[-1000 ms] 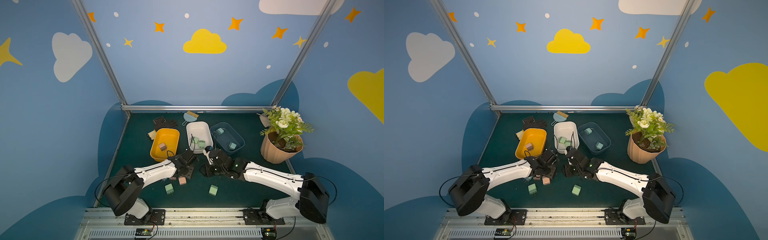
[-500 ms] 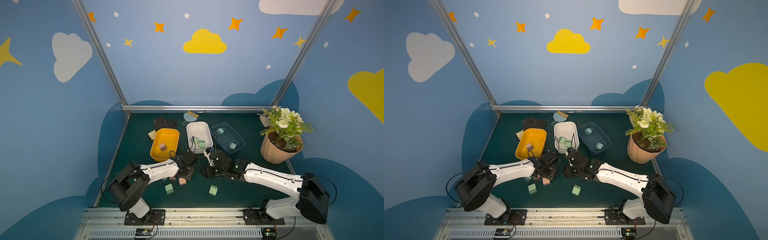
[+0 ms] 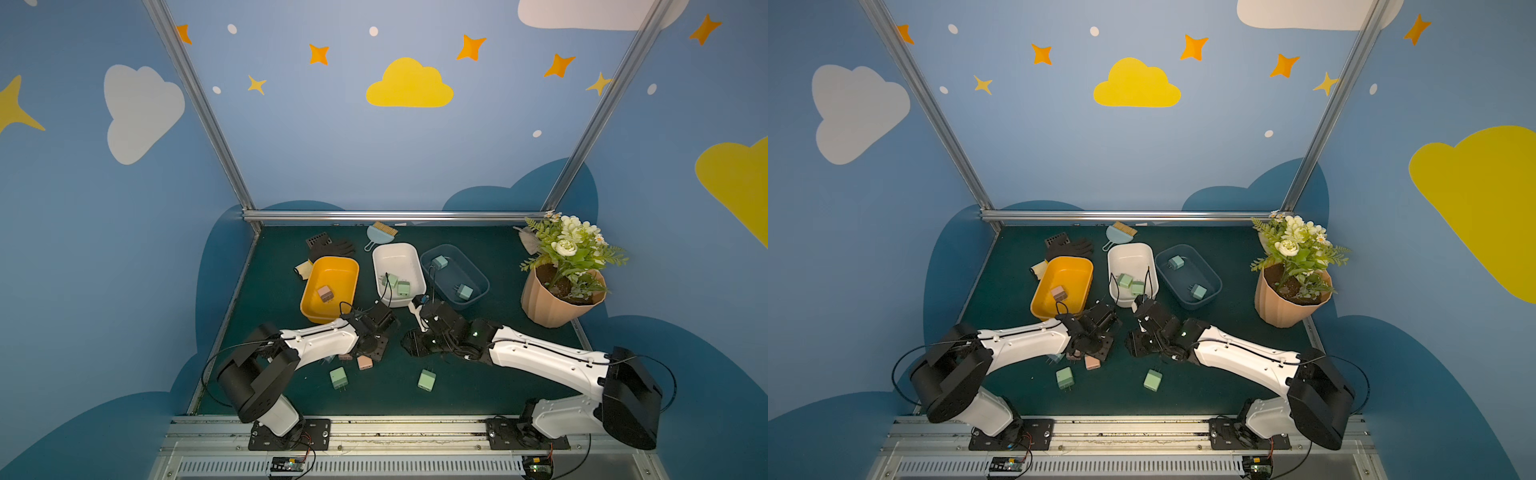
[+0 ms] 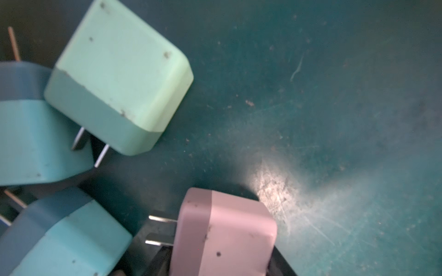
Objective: Place the plugs by color into the storage box
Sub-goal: Pick up the plug from the center of the board.
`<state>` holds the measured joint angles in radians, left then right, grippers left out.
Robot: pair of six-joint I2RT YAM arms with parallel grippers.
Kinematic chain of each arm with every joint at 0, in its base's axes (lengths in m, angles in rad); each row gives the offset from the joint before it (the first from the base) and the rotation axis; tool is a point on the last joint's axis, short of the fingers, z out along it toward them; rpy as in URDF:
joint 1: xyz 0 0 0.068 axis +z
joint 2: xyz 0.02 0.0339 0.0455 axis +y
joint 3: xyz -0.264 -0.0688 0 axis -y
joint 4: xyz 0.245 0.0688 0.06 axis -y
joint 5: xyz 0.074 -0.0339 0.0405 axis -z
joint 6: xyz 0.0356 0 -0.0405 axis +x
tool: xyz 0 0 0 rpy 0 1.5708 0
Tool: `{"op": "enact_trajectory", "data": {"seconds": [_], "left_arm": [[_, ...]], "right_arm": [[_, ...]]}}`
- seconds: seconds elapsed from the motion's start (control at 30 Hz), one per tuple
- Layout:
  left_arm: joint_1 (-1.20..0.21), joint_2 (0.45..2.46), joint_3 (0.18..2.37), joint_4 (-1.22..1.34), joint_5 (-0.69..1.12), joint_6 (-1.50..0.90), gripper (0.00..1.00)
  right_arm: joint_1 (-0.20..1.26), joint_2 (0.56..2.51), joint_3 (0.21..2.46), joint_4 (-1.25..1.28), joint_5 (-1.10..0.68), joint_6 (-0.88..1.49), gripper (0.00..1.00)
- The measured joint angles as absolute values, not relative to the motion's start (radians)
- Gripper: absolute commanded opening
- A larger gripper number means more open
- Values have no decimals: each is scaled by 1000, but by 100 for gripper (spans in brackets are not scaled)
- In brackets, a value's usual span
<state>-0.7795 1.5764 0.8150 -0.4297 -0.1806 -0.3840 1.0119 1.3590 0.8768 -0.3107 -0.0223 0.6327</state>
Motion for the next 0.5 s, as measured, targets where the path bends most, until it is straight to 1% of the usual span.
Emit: {"op": "enact_trajectory", "data": {"seconds": [0.13, 0.27, 0.5], "left_arm": [[-780, 1553, 815, -438, -189, -370, 47], [-780, 1496, 812, -442, -196, -356, 45], [-780, 1393, 804, -456, -197, -332, 44]], "right_arm": [[1012, 1359, 877, -311, -18, 633, 54], [1012, 1359, 877, -311, -18, 633, 53], [1015, 1358, 877, -310, -17, 633, 53]]}}
